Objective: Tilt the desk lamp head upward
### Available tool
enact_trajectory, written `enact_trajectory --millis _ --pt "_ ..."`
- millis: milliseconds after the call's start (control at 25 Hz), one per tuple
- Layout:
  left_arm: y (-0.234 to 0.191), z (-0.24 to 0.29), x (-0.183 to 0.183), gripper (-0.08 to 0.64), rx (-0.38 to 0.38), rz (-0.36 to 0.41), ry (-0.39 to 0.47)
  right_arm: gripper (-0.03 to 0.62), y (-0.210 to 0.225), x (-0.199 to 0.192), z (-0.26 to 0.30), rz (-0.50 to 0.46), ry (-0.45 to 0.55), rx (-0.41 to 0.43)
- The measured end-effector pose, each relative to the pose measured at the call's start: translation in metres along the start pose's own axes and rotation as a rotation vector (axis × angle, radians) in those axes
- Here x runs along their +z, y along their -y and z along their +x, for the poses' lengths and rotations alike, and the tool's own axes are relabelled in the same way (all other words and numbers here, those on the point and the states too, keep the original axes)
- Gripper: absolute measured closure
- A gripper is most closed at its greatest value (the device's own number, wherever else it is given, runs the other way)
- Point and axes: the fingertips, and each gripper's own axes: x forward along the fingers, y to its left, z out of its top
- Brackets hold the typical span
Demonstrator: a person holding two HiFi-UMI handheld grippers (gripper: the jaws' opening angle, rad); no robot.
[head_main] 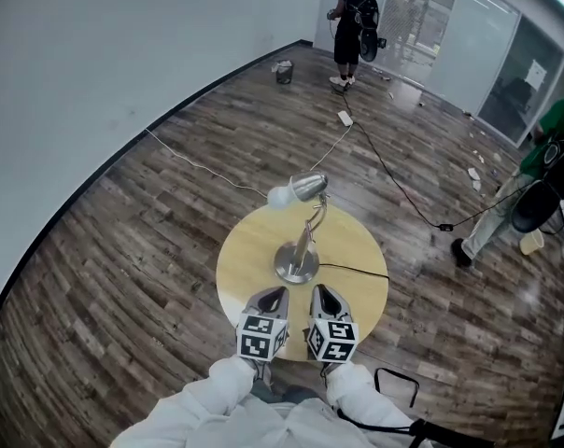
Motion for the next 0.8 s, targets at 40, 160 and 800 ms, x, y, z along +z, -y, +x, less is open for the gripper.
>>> enact_trajectory --millis 40,160,800 --pt "0.005 -0.008 -0.002 0.557 0.009 0.004 0.006 0.562 -0.001 0.000 -0.009 -0.003 0.004 0.004" --pt "0.021 -0.030 -0.013 0.557 0.037 0.000 0.020 0.561 -0.005 -0.004 -0.040 -0.008 0.021 0.020" --pt "0.135 -0.144 -0.066 0.557 0.139 -0.038 0.039 0.562 -0.011 -0.041 -0.210 0.003 0.022 0.073"
